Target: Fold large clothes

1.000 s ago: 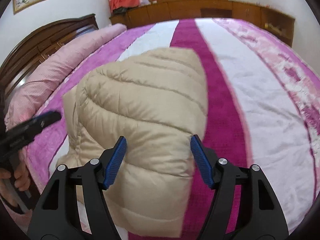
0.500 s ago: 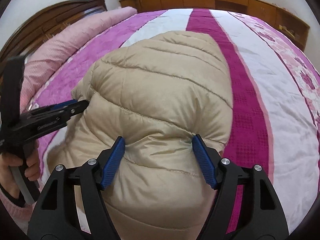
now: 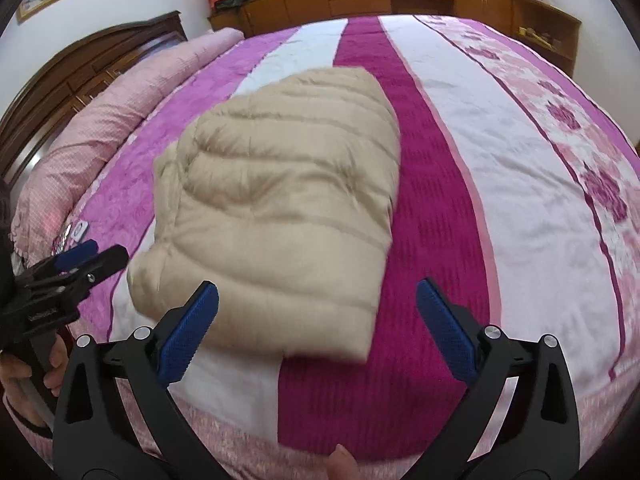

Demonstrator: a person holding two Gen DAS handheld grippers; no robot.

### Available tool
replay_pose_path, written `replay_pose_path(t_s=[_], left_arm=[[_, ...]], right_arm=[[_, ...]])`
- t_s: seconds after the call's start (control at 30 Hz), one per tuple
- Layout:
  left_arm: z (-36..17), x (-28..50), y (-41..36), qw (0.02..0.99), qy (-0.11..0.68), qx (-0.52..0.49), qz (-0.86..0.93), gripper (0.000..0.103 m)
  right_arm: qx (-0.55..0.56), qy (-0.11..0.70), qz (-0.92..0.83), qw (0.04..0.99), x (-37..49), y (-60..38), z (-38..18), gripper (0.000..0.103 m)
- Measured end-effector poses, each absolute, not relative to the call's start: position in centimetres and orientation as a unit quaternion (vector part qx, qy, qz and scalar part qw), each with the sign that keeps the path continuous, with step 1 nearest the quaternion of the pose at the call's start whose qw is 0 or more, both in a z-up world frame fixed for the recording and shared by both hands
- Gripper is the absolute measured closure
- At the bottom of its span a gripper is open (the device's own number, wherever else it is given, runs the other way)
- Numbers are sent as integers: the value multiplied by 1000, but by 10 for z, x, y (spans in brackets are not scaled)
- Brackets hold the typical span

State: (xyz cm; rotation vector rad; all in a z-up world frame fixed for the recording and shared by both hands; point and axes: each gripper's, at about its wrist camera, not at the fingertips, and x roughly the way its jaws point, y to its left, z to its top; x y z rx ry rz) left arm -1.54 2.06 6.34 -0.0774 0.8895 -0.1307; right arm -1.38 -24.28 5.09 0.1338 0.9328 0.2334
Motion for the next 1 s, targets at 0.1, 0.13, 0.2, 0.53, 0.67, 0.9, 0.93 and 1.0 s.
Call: replay_pose_path(t_s=[0.1, 0.13, 0.2, 0.53, 0.67, 0.9, 0.93, 1.0], left_arm=[[59, -28, 16, 895, 442, -27, -53, 6], [56, -33, 15, 893, 447, -24, -47, 6], [52, -39, 14, 888, 458, -23, -40, 6], [23, -63, 12, 860, 509, -23, -16, 6], [18, -64, 11, 854, 520, -21, -13, 6], [15, -65, 5, 849, 527, -14, -16, 6], [14, -65, 5, 847, 531, -18, -19, 6], [12, -64, 4, 843, 536, -22, -22, 6]], right_arm=[[62, 466, 102, 876, -31, -241, 41, 5], [65, 471, 99, 874, -36, -242, 37, 5], [70, 482, 91, 869, -45, -244, 30, 5], [84, 521, 67, 847, -77, -242, 3, 5], [84, 530, 66, 841, -80, -240, -3, 5], [93, 534, 56, 838, -80, -245, -7, 5], [93, 535, 56, 838, -80, -245, -7, 5], [97, 538, 55, 836, -79, -246, -9, 5]])
